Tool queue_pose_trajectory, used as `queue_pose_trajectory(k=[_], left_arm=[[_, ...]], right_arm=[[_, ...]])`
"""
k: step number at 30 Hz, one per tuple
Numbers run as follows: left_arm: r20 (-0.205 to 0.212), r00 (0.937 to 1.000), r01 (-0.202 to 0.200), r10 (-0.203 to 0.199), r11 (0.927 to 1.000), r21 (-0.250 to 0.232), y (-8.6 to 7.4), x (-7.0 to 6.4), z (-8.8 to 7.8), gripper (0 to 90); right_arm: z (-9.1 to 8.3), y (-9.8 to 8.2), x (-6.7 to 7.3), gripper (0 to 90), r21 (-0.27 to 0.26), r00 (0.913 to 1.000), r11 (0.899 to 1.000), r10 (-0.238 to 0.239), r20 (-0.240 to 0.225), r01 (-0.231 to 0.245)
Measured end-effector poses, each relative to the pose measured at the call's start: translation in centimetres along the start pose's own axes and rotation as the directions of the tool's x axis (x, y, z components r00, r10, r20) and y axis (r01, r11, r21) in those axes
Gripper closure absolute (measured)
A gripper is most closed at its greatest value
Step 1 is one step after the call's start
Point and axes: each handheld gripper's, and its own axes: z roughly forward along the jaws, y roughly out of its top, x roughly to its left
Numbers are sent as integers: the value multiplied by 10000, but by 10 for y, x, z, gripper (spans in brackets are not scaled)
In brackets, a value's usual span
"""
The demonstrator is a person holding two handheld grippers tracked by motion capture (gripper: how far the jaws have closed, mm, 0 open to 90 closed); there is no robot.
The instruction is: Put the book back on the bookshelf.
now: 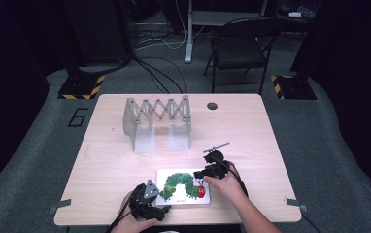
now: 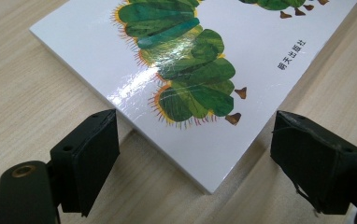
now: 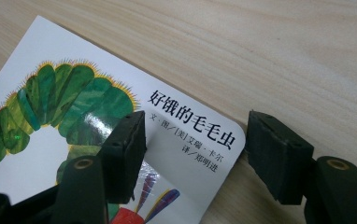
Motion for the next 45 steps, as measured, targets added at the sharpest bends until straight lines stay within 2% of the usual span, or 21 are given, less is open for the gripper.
queue_pose_trajectory(k=[3,5,8,10,14,18,22,26,28,29,35,42,44,45], left_arm=[[-105,9999,-83,84,10000,39,0,-1,1,143],[-99,9999,-82,83,10000,18,0,-1,1,143],[-98,9999,-48,48,10000,26,0,-2,1,137],[-82,10000,-39,39,10000,13,1,-3,3,115],[-115,9999,31,-30,10000,51,1,-5,4,86],[-130,9999,28,-27,10000,75,1,-5,4,82],[-213,9997,85,-84,9999,53,2,-6,4,76],[-253,9996,100,-98,9999,75,2,-6,4,73],[-172,9998,98,-96,9999,125,2,-6,4,71],[-304,9995,96,-94,9999,68,2,-7,5,70],[-241,9996,129,-128,9999,62,2,-7,5,65],[-364,9990,267,-267,9996,-15,2,-10,7,42],[-300,9994,200,-194,9996,192,3,-9,6,33],[-361,9990,262,-260,9996,51,2,-10,7,27]], right_arm=[[0,0,1,379,24,10000,10000,56,-3,-56],[0,0,0,379,-1,10000,10000,-78,25,78],[0,0,1,378,32,9999,9999,125,-15,-125],[0,0,0,378,-19,10000,10000,96,-18,-96],[-2,0,-2,382,38,9988,9989,472,-136,-471],[-3,0,0,383,64,9983,9984,568,-106,-567],[-6,1,-1,386,-95,9990,9991,420,-130,-421],[-9,1,-1,392,-177,9978,9979,613,-235,-617],[-10,1,-2,396,-198,9988,9988,433,-224,-438],[-10,1,-1,395,-217,9986,9985,488,-219,-493],[-10,1,-1,396,-263,9989,9987,444,-156,-448],[-14,2,-4,399,-383,9953,9957,825,-505,-845],[-16,1,-4,402,-442,9946,9949,881,-545,-905],[-17,2,-4,405,-435,9936,9943,947,-609,-974]])
